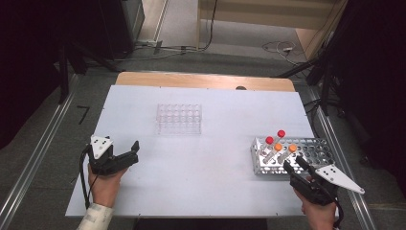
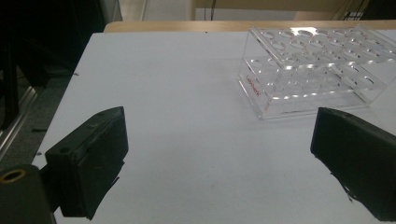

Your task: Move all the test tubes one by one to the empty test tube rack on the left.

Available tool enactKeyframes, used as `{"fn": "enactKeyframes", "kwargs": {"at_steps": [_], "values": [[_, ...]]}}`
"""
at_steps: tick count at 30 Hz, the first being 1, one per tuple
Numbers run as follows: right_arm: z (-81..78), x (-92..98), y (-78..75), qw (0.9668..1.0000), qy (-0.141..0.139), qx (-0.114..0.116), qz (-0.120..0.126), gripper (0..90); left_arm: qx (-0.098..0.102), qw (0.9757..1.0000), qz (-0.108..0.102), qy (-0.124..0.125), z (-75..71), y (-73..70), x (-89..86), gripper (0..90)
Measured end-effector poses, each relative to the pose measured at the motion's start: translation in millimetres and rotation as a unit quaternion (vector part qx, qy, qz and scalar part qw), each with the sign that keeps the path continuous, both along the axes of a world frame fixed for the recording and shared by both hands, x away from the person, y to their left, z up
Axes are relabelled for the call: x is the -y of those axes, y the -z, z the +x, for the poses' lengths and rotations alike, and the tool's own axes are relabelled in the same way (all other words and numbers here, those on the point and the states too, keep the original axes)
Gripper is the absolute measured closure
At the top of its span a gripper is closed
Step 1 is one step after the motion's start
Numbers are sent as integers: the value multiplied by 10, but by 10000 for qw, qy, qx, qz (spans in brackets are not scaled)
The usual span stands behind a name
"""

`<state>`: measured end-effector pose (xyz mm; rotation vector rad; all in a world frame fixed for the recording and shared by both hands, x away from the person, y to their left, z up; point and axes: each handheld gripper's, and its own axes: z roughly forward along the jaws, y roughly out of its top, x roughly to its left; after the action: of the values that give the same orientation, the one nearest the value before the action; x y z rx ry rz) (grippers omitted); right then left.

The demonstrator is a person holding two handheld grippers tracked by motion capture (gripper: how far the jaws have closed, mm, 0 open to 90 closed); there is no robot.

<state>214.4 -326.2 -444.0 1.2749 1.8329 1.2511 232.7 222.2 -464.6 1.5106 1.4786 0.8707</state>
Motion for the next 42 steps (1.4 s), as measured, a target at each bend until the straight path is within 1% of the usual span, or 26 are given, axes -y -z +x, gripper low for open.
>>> {"fn": "enactKeyframes", "kwargs": {"at_steps": [2, 4, 7, 11, 15, 20, 23, 27, 33, 37, 42], "values": [[16, -16, 32, 10000, 10, -10, -44, 491, -6, 10000, 34, 5, -2, 3, 3, 44], [28, -31, 60, 9999, 47, 43, -132, 515, -3, 10000, 34, 2, -2, 4, 4, 44], [48, -44, 92, 9999, 22, 19, -146, 548, 4, 10000, 34, -3, -4, 4, 6, 44], [67, -70, 114, 9998, 12, 40, -177, 589, 29, 10000, 19, -14, -8, 1, 7, 44], [93, -87, 144, 9996, 20, 3, -265, 594, 31, 10000, 27, -25, -11, -2, 12, 44], [121, -103, 177, 9996, -12, -43, -280, 631, 37, 10000, 29, -19, -10, 2, 18, 44], [134, -121, 194, 9994, -29, -43, -330, 632, 44, 10000, 15, -9, -10, 3, 24, 44], [144, -123, 205, 9994, -10, -69, -325, 641, 43, 10000, 16, -2, -11, 3, 28, 44], [166, -128, 227, 9993, 5, -147, -351, 682, 39, 10000, 27, -4, -12, 3, 29, 44], [184, -127, 234, 9992, 18, -135, -365, 720, 47, 10000, 30, -14, -14, 2, 30, 44], [182, -139, 223, 9992, 5, -150, -370, 727, 47, 10000, 35, -29, -17, -1, 27, 44]]}}
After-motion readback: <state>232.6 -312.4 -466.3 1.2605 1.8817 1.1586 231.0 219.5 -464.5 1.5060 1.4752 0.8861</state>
